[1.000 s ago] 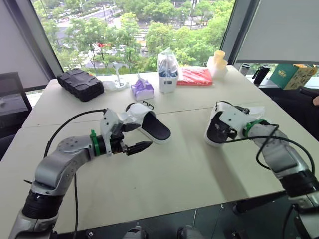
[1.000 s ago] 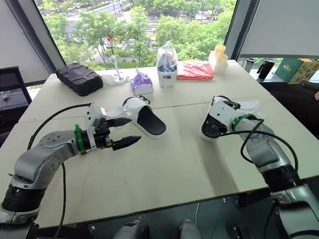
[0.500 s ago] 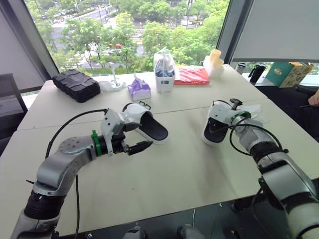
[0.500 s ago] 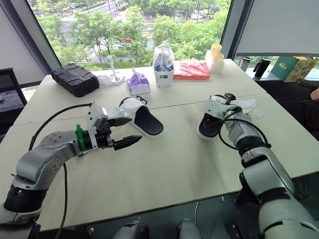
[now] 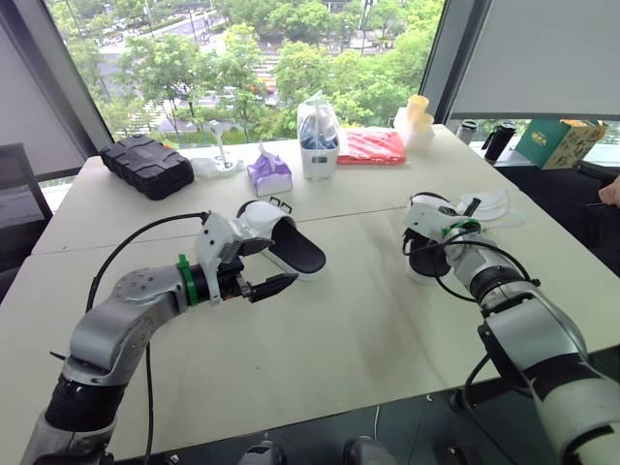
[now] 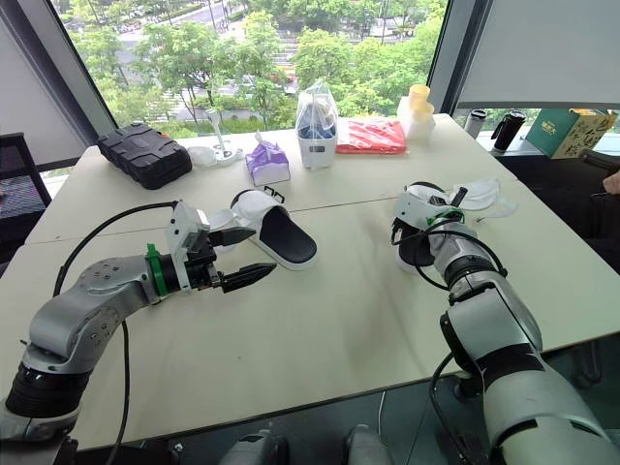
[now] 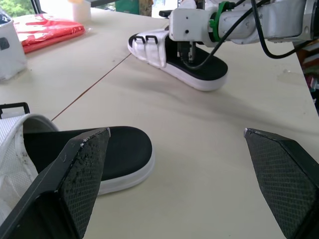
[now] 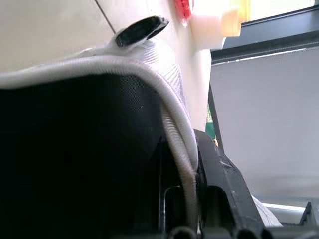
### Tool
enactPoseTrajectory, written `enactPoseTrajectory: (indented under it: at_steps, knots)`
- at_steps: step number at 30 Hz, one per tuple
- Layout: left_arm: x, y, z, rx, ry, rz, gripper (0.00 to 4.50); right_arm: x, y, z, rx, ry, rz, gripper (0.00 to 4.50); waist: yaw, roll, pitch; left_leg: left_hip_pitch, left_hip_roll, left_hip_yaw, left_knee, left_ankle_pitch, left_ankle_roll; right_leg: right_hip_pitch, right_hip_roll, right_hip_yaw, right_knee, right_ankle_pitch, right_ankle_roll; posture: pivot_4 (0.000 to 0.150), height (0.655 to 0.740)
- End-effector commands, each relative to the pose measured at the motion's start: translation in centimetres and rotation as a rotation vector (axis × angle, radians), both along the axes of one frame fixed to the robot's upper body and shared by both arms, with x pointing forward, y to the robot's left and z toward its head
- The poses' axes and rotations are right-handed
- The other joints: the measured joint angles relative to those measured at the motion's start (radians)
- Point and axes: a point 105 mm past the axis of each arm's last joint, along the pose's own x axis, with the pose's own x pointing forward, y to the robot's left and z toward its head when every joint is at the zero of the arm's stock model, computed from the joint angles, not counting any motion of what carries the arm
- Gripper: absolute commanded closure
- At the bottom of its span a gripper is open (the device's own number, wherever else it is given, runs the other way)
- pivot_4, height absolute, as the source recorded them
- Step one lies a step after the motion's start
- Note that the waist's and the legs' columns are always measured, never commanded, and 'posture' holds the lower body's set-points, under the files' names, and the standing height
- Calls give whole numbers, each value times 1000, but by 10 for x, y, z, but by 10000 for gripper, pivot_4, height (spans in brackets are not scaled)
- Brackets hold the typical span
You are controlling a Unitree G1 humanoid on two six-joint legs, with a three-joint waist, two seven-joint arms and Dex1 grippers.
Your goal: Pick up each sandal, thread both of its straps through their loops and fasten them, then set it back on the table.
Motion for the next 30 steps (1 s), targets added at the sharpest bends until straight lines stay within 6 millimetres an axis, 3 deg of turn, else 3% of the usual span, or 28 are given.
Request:
enactPoseTrajectory:
  at_steps: [1, 7, 14, 18, 22, 25, 30]
  knots:
    - [-4, 2, 13, -7, -56, 5, 0, 6, 14, 29, -22, -82, 103, 44110, 0, 0, 0, 0, 0, 0, 0, 0, 0, 0, 0, 0, 0, 0, 0, 1500, 7400]
    - [-2, 4, 14, -14, -50, 4, 0, -8, 31, 42, -43, -82, 436, 44110, -1, 1, 1, 0, 0, 0, 0, 0, 0, 0, 0, 0, 0, 0, 0, 1500, 7400]
    - [2, 5, 13, -5, -35, -22, 0, -68, 62, 48, -144, 10, 976, 44110, 0, 2, 1, 0, 0, 1, 0, -1, 2, 0, 0, 0, 0, 0, 0, 1500, 7400]
    - [6, 10, 13, -6, -32, -10, 0, -108, 82, 41, -275, 58, 1268, 44110, -9, 2, 1, 1, 0, 1, 0, -2, 3, 0, 0, 1, 0, 0, 0, 1500, 7400]
    - [7, 14, 15, -8, -37, 4, 0, -120, 87, 38, -319, 71, 1362, 44110, -17, 2, 2, 1, 0, 1, 0, -1, 3, 0, 0, 1, 1, 0, 0, 1500, 7400]
    - [5, 18, 19, -24, -43, 13, 0, -142, 102, 32, -407, 64, 1552, 44110, -17, 2, 2, 1, 0, 1, 0, -1, 2, 0, 0, 1, 1, 0, 0, 1500, 7400]
    - [1, 13, 16, -17, -43, 25, 0, -158, 124, 7, -416, 95, 1697, 44110, -19, 2, 2, 2, 0, 1, 0, 0, 1, 0, 0, 1, 1, 0, 0, 1500, 7400]
